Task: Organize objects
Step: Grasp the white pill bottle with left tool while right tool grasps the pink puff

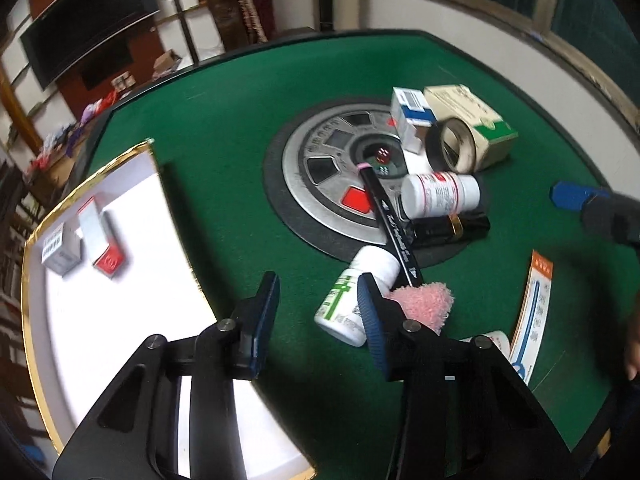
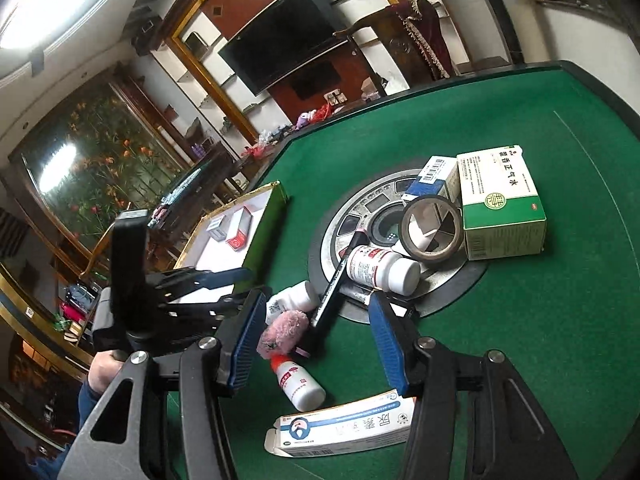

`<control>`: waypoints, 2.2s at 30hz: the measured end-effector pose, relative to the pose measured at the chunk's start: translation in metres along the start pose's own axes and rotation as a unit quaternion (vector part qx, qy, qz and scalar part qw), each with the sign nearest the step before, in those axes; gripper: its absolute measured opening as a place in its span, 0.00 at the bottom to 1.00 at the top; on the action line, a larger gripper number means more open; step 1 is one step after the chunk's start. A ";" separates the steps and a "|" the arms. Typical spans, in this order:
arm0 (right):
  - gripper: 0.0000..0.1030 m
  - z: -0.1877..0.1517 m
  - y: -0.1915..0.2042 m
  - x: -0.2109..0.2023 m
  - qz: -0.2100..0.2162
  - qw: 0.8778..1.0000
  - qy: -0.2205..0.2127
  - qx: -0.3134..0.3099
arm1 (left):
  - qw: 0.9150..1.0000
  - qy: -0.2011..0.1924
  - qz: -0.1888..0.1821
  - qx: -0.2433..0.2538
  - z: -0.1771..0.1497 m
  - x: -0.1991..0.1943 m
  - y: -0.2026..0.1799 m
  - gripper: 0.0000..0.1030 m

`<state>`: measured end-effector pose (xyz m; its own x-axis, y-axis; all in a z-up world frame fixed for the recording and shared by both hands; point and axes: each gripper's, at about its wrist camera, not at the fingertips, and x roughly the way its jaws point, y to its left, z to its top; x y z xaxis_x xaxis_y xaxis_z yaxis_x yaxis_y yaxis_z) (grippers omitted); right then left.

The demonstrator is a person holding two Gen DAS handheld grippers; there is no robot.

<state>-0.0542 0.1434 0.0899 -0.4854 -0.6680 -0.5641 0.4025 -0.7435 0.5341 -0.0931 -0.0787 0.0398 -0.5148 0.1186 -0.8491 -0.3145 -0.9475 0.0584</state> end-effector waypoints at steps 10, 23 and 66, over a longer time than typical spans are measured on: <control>0.52 -0.002 0.001 0.003 0.012 1.000 0.009 0.007 | 0.999 0.007 -0.027 0.032 0.000 -0.001 -0.009 0.35; 0.52 -0.004 0.002 0.013 0.013 1.000 0.022 0.009 | 0.998 0.037 -0.043 -0.014 -0.004 0.018 -0.003 0.33; 0.29 -0.028 0.061 0.133 -0.114 0.982 0.141 -0.056 | 0.977 -0.068 -0.119 -0.162 -0.007 -0.047 0.088 0.32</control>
<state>-0.0725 0.0080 0.0300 -0.3449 -0.4547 -0.8212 0.3996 -0.8627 0.3098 -0.0909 -0.1696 0.0806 -0.5656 0.3644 -0.7398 -0.1810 -0.9301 -0.3197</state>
